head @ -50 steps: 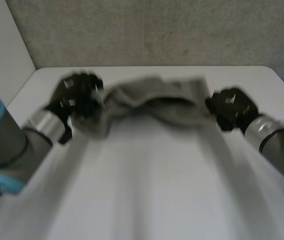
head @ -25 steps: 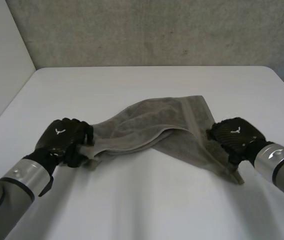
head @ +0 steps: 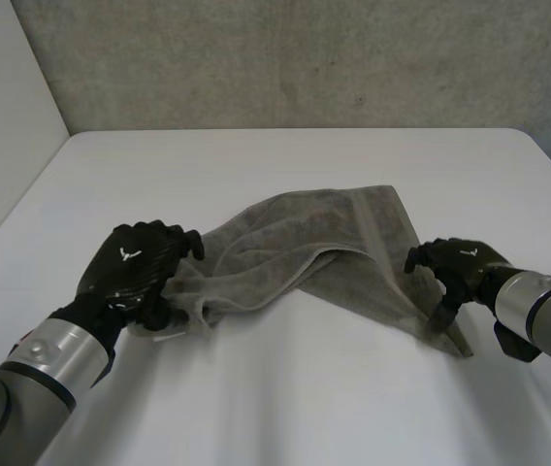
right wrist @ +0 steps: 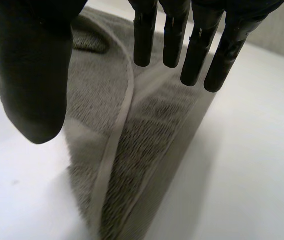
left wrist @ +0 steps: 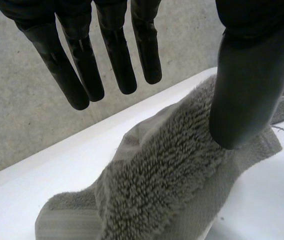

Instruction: Fold the towel.

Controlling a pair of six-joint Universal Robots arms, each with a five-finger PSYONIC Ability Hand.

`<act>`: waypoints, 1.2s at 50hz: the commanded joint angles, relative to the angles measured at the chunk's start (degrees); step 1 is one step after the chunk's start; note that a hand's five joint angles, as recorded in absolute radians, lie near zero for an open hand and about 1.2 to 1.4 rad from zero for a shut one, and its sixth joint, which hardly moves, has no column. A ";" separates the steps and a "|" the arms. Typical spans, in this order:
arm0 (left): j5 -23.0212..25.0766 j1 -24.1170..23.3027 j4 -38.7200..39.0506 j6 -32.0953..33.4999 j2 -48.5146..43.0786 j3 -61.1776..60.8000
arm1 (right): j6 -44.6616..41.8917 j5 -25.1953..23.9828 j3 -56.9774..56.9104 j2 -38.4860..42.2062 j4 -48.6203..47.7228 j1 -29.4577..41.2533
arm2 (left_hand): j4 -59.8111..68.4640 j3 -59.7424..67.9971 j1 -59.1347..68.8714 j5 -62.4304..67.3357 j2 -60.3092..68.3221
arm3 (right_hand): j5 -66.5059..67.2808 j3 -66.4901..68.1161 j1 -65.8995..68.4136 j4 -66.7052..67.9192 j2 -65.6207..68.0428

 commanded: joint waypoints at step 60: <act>-20.55 -21.32 0.01 2.47 -16.44 6.83 | 2.65 4.80 4.47 5.85 -11.17 -0.32 | -27.00 -26.18 -26.60 -35.43 -26.61 | 58.51 56.54 55.97 56.76 56.22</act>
